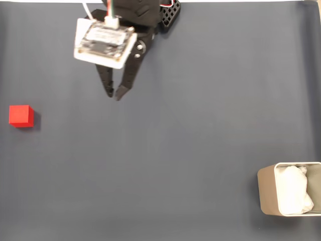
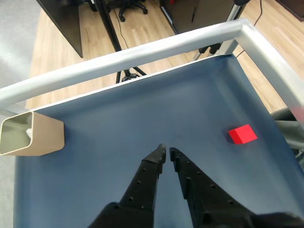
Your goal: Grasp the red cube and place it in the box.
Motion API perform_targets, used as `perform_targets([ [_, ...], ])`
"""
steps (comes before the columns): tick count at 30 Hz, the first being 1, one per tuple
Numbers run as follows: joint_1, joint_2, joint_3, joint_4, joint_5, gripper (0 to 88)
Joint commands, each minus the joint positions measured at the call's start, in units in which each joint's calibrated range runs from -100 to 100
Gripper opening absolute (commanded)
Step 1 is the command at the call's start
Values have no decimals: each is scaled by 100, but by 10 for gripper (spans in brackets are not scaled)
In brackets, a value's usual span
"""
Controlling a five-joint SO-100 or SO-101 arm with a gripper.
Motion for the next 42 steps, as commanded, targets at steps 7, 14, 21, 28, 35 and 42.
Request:
perform_targets([
  [7,629,289,-320,-203,-29,0],
  [14,984,514,-320,-489,-68,0],
  [21,1382,757,-329,-612,-44,0],
  [28,1872,1017,-83,-1235,20,0],
  [35,2348,1372,63,-1735,63,15],
  [42,2717,1459,465,-2276,98,72],
])
